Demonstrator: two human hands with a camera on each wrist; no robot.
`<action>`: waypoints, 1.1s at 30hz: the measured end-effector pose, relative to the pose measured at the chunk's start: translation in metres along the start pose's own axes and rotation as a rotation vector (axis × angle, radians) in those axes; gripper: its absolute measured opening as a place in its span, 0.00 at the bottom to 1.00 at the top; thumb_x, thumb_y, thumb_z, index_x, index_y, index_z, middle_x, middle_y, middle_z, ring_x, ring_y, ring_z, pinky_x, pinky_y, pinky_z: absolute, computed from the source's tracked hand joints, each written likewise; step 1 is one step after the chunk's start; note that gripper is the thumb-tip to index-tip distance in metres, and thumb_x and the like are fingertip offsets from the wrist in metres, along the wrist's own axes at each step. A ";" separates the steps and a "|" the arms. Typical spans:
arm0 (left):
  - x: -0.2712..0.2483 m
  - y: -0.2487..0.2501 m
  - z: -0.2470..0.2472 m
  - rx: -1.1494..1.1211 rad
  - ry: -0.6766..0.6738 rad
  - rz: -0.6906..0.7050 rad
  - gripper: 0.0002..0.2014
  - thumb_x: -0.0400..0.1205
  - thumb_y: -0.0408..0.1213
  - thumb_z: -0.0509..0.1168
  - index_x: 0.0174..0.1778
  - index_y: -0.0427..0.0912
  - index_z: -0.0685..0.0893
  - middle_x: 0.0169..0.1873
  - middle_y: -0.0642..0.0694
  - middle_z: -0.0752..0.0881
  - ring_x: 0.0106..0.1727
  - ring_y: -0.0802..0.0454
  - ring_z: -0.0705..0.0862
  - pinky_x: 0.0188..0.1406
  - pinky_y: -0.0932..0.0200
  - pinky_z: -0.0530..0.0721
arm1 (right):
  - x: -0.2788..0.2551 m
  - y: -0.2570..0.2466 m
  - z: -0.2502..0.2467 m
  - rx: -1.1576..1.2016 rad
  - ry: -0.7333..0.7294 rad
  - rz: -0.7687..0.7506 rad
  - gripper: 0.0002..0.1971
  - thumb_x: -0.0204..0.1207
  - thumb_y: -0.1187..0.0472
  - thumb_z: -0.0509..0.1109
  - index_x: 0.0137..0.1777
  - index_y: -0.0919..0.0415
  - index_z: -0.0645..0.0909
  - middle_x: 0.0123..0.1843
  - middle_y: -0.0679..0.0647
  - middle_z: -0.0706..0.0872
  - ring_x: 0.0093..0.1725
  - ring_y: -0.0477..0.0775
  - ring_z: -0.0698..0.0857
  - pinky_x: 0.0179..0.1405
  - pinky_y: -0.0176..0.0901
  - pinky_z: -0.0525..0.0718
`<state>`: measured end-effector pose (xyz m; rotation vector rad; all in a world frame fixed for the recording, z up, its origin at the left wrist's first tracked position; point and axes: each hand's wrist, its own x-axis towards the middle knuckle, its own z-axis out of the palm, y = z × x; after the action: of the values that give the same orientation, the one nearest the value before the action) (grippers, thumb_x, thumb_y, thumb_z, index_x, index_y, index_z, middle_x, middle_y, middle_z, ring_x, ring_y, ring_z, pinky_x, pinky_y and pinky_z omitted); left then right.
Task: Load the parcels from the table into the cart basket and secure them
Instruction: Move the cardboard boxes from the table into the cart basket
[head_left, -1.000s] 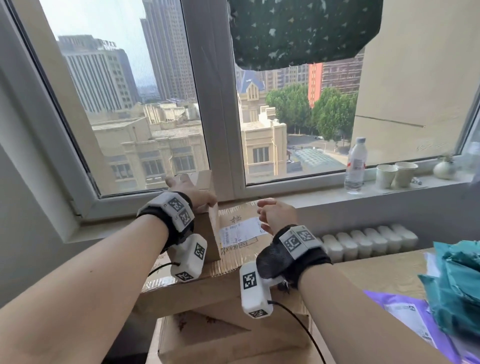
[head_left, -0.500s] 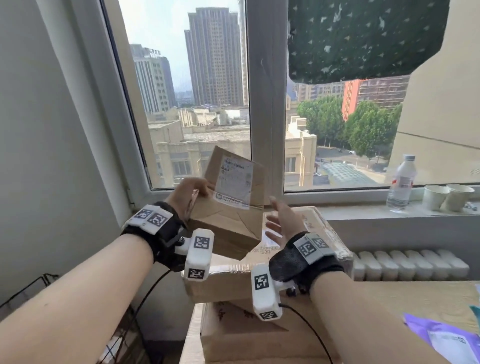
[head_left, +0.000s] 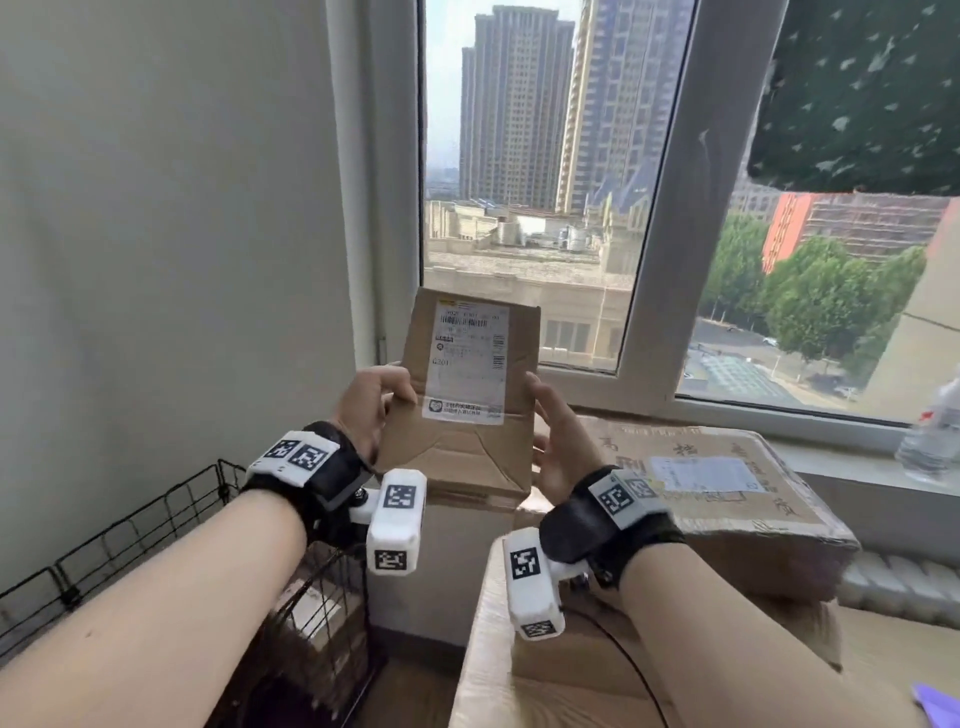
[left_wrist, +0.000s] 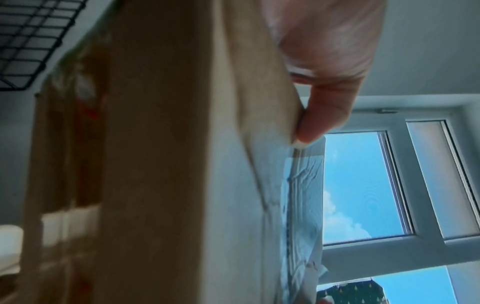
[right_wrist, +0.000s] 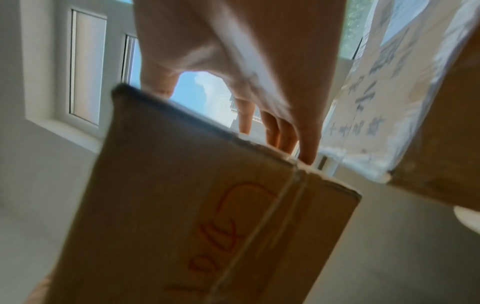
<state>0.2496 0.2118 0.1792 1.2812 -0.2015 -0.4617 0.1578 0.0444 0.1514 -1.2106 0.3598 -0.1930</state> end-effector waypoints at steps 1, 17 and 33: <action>-0.003 0.001 -0.015 -0.003 -0.007 -0.014 0.07 0.61 0.28 0.57 0.29 0.43 0.66 0.30 0.40 0.75 0.24 0.45 0.75 0.23 0.64 0.81 | 0.001 0.005 0.013 0.001 -0.010 -0.005 0.23 0.67 0.42 0.74 0.58 0.52 0.80 0.50 0.59 0.86 0.53 0.57 0.84 0.63 0.54 0.82; -0.055 -0.009 -0.307 0.055 0.253 -0.135 0.31 0.51 0.41 0.69 0.53 0.42 0.80 0.49 0.39 0.80 0.45 0.42 0.79 0.42 0.54 0.77 | 0.026 0.131 0.255 -0.256 -0.248 0.084 0.05 0.77 0.58 0.65 0.48 0.54 0.81 0.37 0.50 0.86 0.40 0.51 0.83 0.56 0.47 0.78; -0.059 -0.064 -0.445 -0.231 0.418 -0.219 0.12 0.70 0.24 0.59 0.44 0.39 0.83 0.41 0.40 0.88 0.45 0.40 0.84 0.52 0.42 0.84 | 0.076 0.228 0.379 -0.572 -0.291 0.234 0.12 0.77 0.55 0.66 0.59 0.46 0.83 0.46 0.48 0.89 0.49 0.51 0.85 0.55 0.48 0.80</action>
<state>0.3588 0.6125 -0.0015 1.1476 0.3374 -0.3801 0.3587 0.4299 0.0403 -1.7186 0.3061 0.3092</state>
